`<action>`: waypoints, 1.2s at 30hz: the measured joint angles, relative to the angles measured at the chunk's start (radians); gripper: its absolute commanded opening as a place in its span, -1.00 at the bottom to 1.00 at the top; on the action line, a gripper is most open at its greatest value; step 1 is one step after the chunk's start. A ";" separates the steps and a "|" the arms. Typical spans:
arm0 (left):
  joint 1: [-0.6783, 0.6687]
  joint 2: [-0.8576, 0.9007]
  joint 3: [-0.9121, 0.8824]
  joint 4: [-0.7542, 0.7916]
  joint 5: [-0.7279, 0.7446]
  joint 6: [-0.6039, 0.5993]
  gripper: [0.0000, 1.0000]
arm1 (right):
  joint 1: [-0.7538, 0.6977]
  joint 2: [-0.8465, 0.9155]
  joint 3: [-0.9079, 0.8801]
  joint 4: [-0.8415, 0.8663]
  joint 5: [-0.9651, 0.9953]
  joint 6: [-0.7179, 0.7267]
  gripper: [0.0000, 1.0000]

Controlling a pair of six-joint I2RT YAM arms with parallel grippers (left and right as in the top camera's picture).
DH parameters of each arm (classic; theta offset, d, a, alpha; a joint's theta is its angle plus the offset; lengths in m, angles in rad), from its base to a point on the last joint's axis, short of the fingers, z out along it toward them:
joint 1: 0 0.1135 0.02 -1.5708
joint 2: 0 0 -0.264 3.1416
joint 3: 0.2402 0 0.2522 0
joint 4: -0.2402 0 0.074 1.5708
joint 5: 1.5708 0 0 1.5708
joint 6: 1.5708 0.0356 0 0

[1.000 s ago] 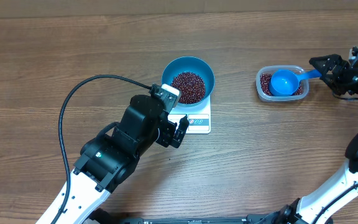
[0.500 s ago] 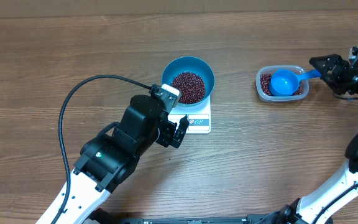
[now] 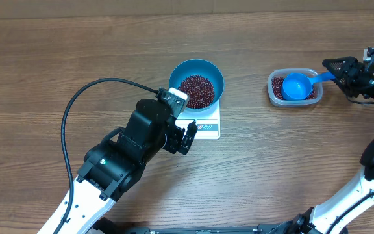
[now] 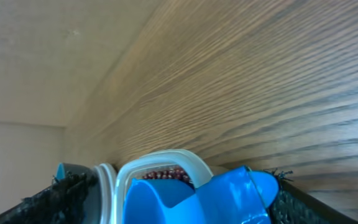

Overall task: Scoop item into bowl and weigh 150g on scale
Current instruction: 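Move right gripper to the scoop handle and grasp it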

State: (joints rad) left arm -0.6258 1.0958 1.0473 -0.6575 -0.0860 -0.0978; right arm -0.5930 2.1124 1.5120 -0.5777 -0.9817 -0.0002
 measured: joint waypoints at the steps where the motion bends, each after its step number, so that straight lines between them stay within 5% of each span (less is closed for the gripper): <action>1: 0.000 0.000 0.000 0.000 0.000 0.000 0.99 | 0.000 0.000 0.000 0.000 -0.008 0.000 0.66; 14: 0.000 0.000 0.000 0.000 0.000 0.000 0.99 | -0.001 0.000 0.000 -0.006 -0.037 -0.002 -0.06; 36: 0.000 0.000 0.000 0.000 0.000 0.000 0.99 | -0.001 0.000 0.000 -0.066 -0.077 -0.056 -0.21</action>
State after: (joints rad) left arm -0.6258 1.0958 1.0473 -0.6575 -0.0860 -0.0978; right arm -0.5941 2.1124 1.5120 -0.6441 -1.0588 -0.0566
